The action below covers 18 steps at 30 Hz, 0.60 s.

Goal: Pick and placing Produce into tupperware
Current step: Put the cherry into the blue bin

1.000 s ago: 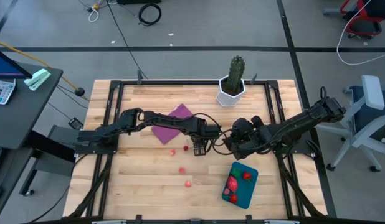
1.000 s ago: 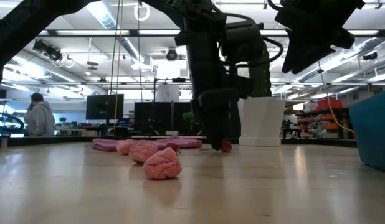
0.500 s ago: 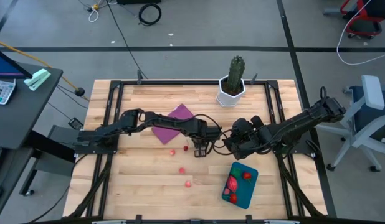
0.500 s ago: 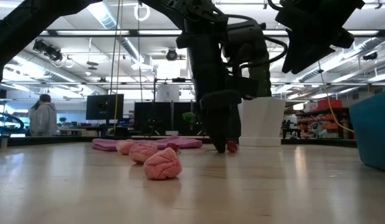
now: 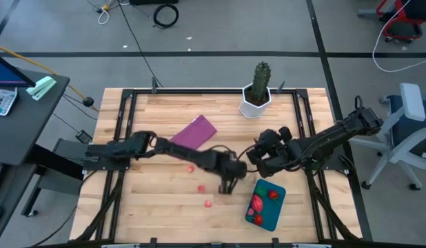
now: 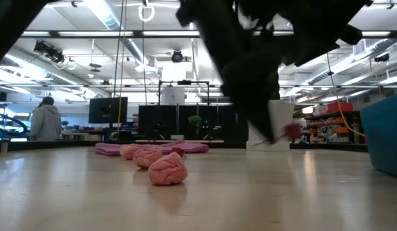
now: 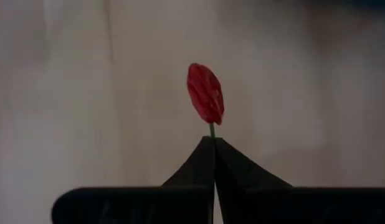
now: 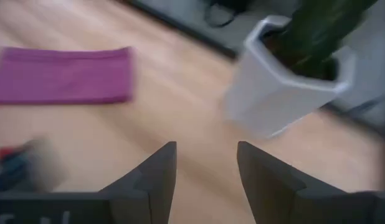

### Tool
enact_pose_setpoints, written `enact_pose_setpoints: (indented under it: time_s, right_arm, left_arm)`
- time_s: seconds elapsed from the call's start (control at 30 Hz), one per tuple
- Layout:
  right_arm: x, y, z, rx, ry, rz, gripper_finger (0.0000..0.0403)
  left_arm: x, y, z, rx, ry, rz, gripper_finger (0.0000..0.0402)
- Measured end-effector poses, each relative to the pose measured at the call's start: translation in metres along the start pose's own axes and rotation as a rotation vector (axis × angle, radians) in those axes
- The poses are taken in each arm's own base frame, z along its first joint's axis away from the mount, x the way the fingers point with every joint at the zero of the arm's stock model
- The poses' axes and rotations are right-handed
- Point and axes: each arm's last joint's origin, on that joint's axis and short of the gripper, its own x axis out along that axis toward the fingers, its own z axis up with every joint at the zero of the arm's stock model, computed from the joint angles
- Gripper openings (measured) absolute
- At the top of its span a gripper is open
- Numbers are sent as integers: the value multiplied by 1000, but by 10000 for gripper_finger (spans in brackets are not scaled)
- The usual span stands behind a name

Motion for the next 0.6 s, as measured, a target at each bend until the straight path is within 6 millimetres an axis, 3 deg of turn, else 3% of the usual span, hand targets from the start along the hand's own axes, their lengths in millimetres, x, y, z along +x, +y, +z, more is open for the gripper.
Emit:
enact_pose_setpoints:
  time_s: [0.13, 0.23, 0.37, 0.6]
  right_arm:
    - [-1, -8, 0, -80, -14, -43, 177]
    - [-6, -25, 10, -107, 35, -66, 177]
    - [-27, -48, 31, -7, 129, 52, 177]
    - [-62, -97, 59, 141, 106, 261, 177]
  left_arm:
    - [-10, -45, 11, 135, -121, -58, 3]
    - [-13, -68, 12, 201, -163, -81, 2]
    - [-17, -79, 17, 223, -236, -81, 2]
    - [-22, -82, 33, 227, -415, -82, 1]
